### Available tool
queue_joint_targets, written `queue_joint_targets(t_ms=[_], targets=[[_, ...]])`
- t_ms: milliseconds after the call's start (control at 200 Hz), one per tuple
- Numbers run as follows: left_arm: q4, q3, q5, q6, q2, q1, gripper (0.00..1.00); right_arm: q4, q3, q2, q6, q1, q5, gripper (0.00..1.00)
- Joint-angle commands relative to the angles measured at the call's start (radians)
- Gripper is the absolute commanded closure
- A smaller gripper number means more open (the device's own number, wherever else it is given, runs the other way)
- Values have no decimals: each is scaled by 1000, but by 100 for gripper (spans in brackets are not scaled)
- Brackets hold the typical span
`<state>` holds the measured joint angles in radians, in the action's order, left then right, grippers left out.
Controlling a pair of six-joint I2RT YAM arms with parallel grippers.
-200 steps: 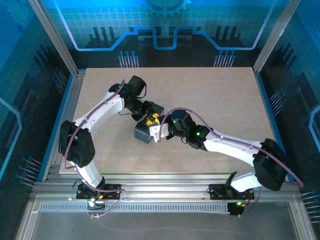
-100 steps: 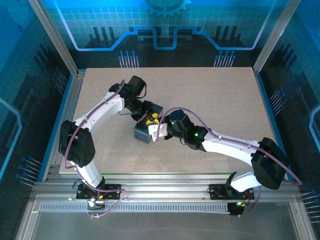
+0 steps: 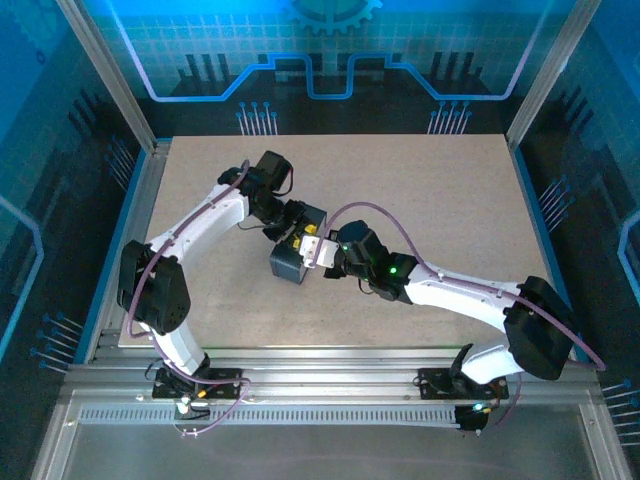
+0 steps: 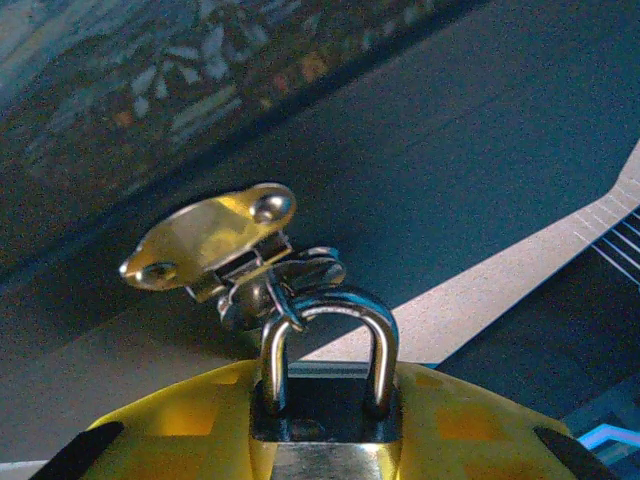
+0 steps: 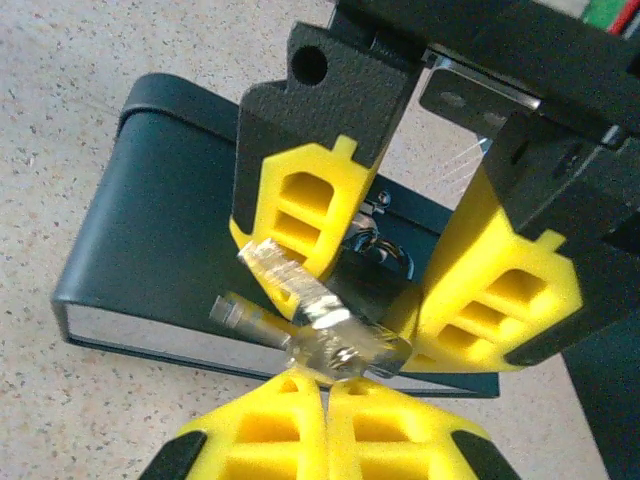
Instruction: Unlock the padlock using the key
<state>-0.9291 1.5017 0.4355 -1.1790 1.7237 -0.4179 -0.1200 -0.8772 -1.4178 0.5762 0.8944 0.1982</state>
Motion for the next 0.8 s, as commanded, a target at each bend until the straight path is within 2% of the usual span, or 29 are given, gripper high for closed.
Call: queue_joint_targets(t_ms=[0, 180, 345, 390, 475, 540, 795], targets=[[47, -8, 90, -15, -15, -35, 100, -176, -16, 4, -165, 40, -72, 100], [44, -12, 88, -10, -20, -35, 100, -187, -30, 6, -224, 39, -87, 100], [42, -12, 91, -9, -23, -32, 100, -110, -50, 39, -297, 2, -162, 100], [40, -10, 90, -7, -25, -31, 100, -70, -52, 55, -294, -15, -188, 95], [38, -12, 90, -5, -26, -27, 100, -22, -32, 90, -237, -49, -237, 79], [36, -12, 90, -4, -27, -28, 100, 2, -12, 113, -165, -61, -256, 72], [33, -3, 87, -7, -24, -28, 100, 27, -8, 139, 62, -74, -224, 68]])
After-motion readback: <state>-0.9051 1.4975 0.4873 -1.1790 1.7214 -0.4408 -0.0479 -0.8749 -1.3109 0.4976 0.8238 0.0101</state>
